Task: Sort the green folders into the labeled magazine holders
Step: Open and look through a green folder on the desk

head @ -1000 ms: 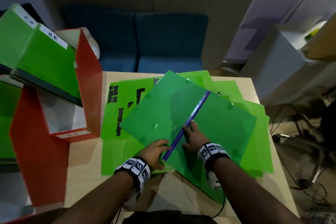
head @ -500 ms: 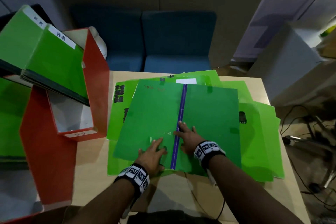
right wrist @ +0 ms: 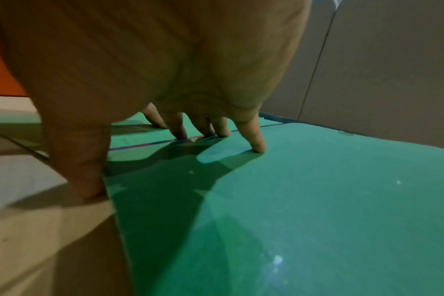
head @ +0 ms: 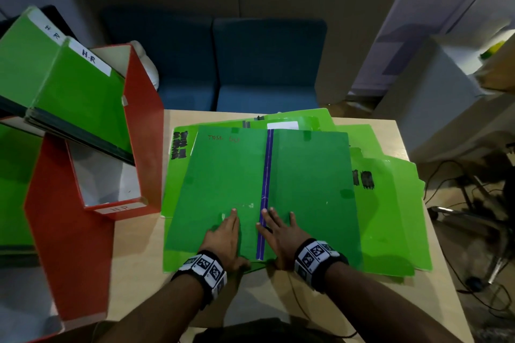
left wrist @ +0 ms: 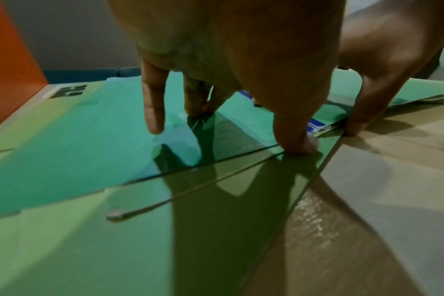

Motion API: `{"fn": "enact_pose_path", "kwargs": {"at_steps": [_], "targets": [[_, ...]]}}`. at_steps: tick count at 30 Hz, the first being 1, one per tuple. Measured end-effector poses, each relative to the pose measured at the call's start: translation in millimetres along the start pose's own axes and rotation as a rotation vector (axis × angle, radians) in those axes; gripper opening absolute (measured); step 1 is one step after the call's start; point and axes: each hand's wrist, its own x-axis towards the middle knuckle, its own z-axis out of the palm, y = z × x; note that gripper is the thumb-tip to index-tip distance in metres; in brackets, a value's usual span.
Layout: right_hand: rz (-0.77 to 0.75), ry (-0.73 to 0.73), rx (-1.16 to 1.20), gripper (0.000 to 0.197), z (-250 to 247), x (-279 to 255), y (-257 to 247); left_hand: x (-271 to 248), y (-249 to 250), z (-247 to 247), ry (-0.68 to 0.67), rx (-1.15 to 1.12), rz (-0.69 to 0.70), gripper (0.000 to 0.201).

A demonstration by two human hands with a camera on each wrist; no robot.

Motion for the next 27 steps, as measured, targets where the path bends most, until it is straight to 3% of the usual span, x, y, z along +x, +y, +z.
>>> {"fn": "enact_pose_path", "kwargs": {"at_steps": [3,10,12,15,21,27], "targets": [[-0.026,-0.034,0.112,0.1,-11,-8,3,-4,-8,0,-0.038,0.089,0.05,0.126],[-0.114,-0.008,0.334,0.082,-35,-20,22,-25,-34,5,0.106,0.128,0.208,0.081],[-0.152,0.086,0.35,0.07,-35,-26,29,-32,-42,3,0.154,0.147,0.332,0.071],[-0.132,0.221,0.363,0.061,-34,-32,42,-38,-49,-21,0.245,0.121,0.385,0.053],[-0.032,0.568,0.213,0.049,-62,-40,52,-61,-44,-120,0.592,0.043,0.406,0.043],[-0.03,1.029,0.249,0.049,-99,-63,47,-81,-50,-181,0.999,0.195,0.479,0.031]]}}
